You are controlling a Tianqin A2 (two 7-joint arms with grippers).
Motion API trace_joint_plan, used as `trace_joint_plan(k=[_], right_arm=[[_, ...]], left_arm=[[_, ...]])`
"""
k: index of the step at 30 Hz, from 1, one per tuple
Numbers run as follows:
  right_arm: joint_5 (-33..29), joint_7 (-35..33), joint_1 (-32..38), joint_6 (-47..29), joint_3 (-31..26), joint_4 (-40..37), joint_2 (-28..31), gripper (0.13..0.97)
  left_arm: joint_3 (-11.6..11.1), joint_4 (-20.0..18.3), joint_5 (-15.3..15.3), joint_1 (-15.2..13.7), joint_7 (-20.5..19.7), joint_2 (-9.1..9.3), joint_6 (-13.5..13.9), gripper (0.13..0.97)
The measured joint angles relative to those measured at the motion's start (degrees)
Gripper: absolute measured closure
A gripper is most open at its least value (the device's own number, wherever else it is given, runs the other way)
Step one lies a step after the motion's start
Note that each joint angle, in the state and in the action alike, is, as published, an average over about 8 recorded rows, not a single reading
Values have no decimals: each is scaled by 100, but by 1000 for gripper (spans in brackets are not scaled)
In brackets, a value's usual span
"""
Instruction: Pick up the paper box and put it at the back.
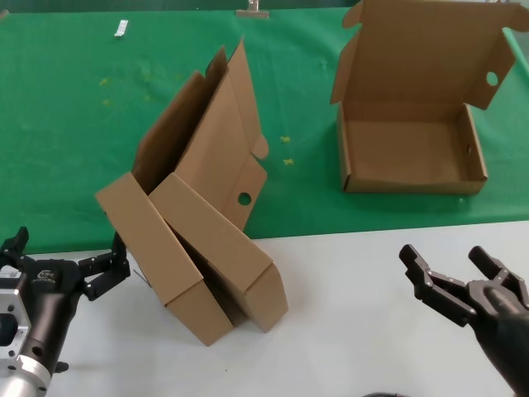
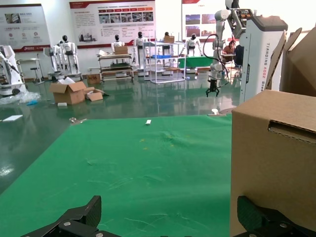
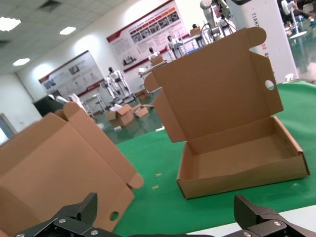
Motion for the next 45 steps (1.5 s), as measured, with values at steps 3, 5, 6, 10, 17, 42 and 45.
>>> trace_joint_plan(k=[3, 5, 6, 10, 17, 42, 45], right_arm=[[-30, -83, 16, 236, -133, 5, 50, 129], [-50, -140, 27, 396, -222, 8, 84, 129], [-61, -168, 33, 476, -267, 10, 102, 129], [-101, -279, 54, 793, -445, 16, 170, 129], [-171, -474, 92, 1342, -755, 28, 288, 129], [-409, -1136, 221, 3211, -1803, 66, 689, 129], [-416, -1158, 225, 3272, -1836, 67, 702, 129]], left_arm=[[0, 0, 0, 0, 1, 0, 0, 132], [0, 0, 0, 0, 2, 0, 0, 132], [0, 0, 0, 0, 2, 0, 0, 132], [0, 0, 0, 0, 3, 0, 0, 132], [0, 0, 0, 0, 2, 0, 0, 132], [0, 0, -1, 0, 1, 0, 0, 132], [0, 0, -1, 0, 1, 0, 0, 132]])
